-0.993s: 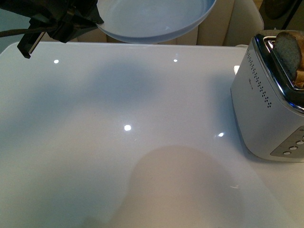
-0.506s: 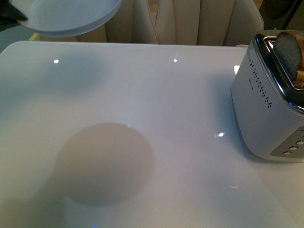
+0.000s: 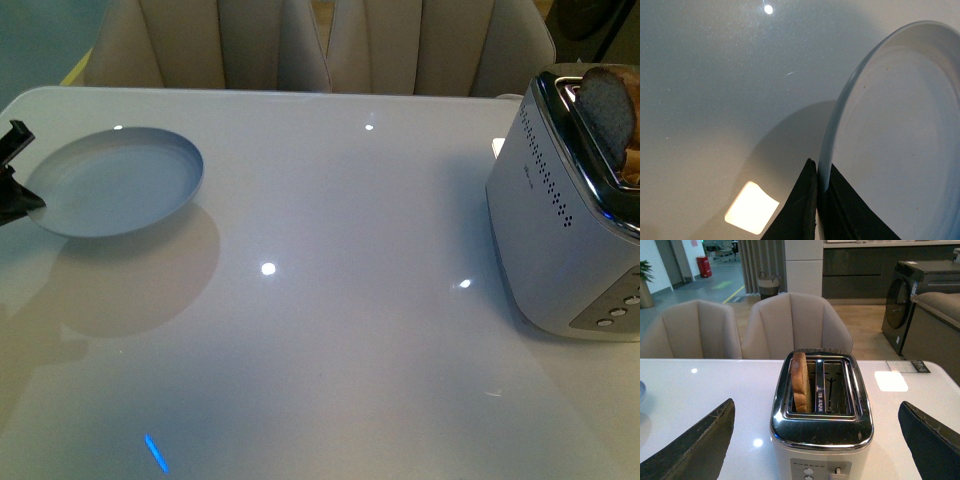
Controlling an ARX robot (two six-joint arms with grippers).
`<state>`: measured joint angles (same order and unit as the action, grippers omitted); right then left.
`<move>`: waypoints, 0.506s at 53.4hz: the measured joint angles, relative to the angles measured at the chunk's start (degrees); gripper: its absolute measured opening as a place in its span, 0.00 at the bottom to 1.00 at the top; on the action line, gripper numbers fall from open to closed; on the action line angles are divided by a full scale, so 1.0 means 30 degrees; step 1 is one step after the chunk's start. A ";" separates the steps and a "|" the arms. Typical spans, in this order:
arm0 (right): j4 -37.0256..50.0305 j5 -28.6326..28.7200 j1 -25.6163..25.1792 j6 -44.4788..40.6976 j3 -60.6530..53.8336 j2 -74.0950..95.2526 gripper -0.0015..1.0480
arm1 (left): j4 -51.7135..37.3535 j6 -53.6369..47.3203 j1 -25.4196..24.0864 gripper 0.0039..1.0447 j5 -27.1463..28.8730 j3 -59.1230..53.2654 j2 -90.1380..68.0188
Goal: Left arm holds plate, right arm toasts bread
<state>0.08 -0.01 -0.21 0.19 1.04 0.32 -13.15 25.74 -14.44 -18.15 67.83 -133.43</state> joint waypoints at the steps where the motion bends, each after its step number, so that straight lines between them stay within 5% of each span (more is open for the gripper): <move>1: 0.0000 0.0000 0.0000 0.0000 0.0000 0.0000 0.91 | -0.0058 -0.0138 -0.0058 0.03 -0.0029 0.0007 -0.0153; 27: 0.0000 0.0007 0.0000 0.0000 0.0000 0.0000 0.91 | -0.1355 -0.1727 -0.1392 0.03 0.0000 0.0692 -0.2470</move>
<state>0.08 0.01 -0.21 0.19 1.04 0.32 -17.21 20.56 -18.61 -18.15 69.91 -140.84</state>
